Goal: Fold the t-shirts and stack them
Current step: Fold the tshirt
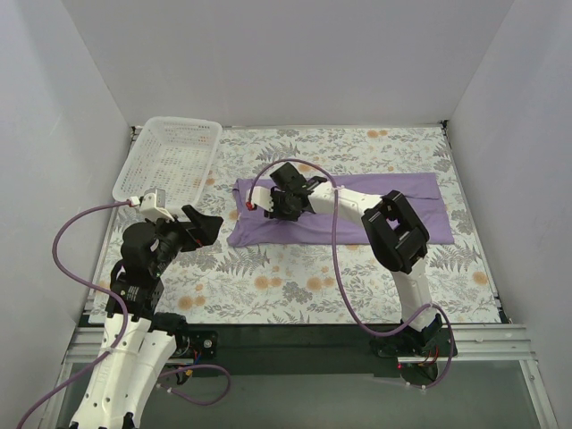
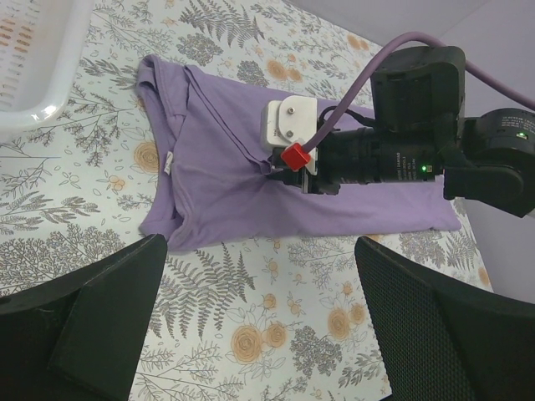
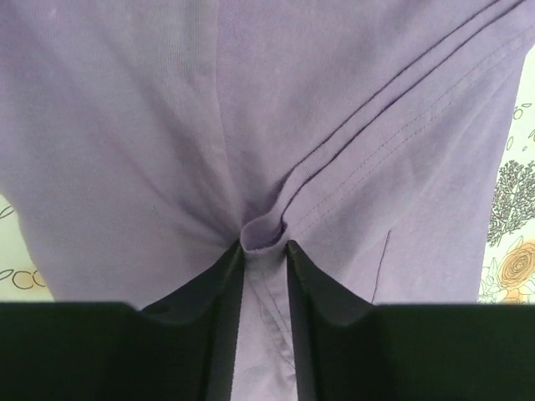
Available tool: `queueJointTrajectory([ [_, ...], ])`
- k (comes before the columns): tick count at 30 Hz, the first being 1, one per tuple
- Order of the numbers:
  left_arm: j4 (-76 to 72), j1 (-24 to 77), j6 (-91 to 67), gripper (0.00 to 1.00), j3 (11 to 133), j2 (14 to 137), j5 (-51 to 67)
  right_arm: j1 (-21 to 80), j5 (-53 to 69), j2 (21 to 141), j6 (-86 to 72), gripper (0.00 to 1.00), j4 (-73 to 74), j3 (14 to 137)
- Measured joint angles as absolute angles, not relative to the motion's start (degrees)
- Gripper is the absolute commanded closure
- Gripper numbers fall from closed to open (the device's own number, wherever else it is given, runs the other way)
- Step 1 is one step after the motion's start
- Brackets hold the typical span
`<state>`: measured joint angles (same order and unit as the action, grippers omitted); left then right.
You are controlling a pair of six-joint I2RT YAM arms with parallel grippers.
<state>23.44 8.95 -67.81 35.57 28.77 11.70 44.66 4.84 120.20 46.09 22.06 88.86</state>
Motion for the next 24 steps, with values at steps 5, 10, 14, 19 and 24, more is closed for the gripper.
queueJointTrajectory([
  [5,23.4,9.0,-67.8,0.05,35.6,28.8,11.7,44.7,3.8,120.4,45.1,0.82,22.1,89.8],
  [10,23.4,9.0,-67.8,0.05,35.6,28.8,11.7,44.7,2.7,120.4,44.8,0.83,21.9,90.3],
  [14,23.4,9.0,-67.8,0.05,35.6,28.8,11.7,44.7,2.7,120.4,44.7,0.95,21.9,90.3],
  [19,23.4,9.0,-67.8,0.05,35.4,28.8,11.7,44.7,2.6,120.4,43.6,0.99,21.8,90.3],
  [24,23.4,9.0,-67.8,0.05,35.3,28.8,11.7,43.7,0.4,120.4,41.2,0.99,20.6,90.3],
])
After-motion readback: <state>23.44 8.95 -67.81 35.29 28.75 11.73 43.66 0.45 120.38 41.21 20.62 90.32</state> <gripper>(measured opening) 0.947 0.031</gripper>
